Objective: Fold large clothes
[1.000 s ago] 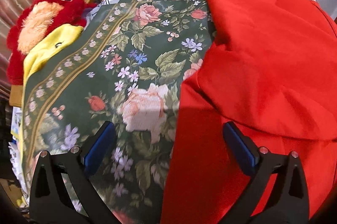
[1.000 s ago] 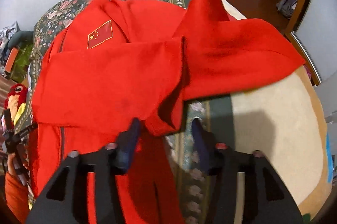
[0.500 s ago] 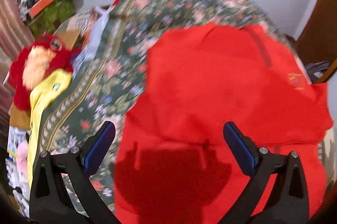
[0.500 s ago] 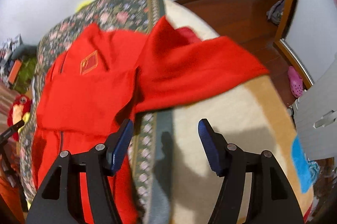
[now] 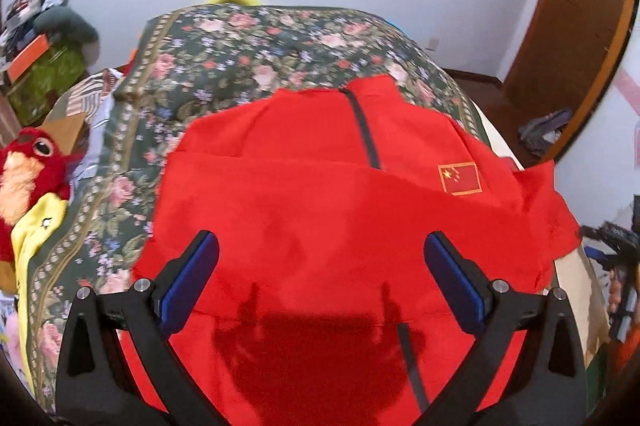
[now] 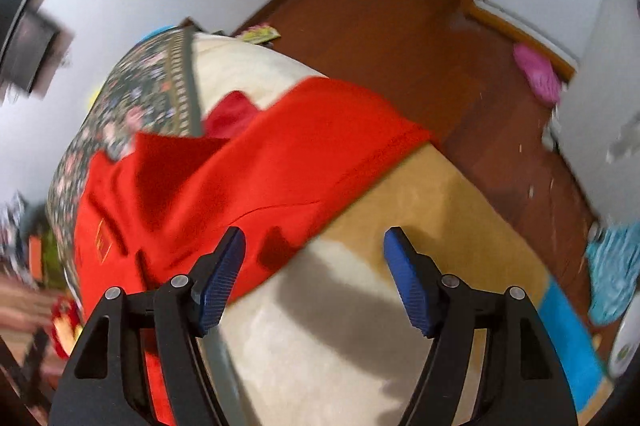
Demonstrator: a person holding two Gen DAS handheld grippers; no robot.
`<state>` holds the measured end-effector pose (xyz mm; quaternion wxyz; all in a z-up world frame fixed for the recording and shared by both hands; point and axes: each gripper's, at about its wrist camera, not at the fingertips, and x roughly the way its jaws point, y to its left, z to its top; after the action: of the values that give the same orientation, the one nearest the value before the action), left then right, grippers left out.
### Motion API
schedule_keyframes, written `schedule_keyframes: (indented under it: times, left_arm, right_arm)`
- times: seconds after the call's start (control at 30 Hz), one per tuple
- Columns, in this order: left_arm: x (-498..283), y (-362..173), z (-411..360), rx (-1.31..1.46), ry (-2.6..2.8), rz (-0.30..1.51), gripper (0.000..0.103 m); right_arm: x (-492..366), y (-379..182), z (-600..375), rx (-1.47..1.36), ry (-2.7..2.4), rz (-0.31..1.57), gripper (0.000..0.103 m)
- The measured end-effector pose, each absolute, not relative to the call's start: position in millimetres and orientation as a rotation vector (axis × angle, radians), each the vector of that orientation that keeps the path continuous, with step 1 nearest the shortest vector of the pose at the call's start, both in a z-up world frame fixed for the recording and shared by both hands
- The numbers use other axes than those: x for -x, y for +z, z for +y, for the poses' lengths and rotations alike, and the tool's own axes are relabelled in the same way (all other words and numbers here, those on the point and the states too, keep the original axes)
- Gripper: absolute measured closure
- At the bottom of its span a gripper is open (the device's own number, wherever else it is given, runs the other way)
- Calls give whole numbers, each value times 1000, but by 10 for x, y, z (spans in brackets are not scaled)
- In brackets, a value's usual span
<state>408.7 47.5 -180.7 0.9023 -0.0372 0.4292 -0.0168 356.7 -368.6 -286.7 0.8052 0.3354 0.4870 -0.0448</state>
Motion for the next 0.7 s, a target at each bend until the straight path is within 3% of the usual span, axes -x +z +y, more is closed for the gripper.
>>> schedule_keyframes:
  times: [0.37,0.47,0.5,0.53,0.57,0.7]
  left_arm:
    - [-4087,-2092,303,5,-52,928,0]
    - [-4036,-2146,349,21,-44,941,0]
    - [-4015,-2160,372,24,-40,947,0]
    - [-3998,-2166,390,24,-36,949,0]
    - [-3978,-2167,414,22,-31,950,0]
    - [-3872,-2097,524,24,-10,939,0]
  right_arm:
    - [-4092,-3028,-3749,-697,-220,988,36]
    - [-4123,-2979,-3743,-650,-287,993,52]
    - [-4116,-2928,-3724,-619,-301,987,64]
    - [-4126,-2878,-3696,-589,-296,979,83]
    - [-4128,-2831,-3661,-575,-272,970,93]
    - [-4037,-2550,-3593,-588,-228,898,96]
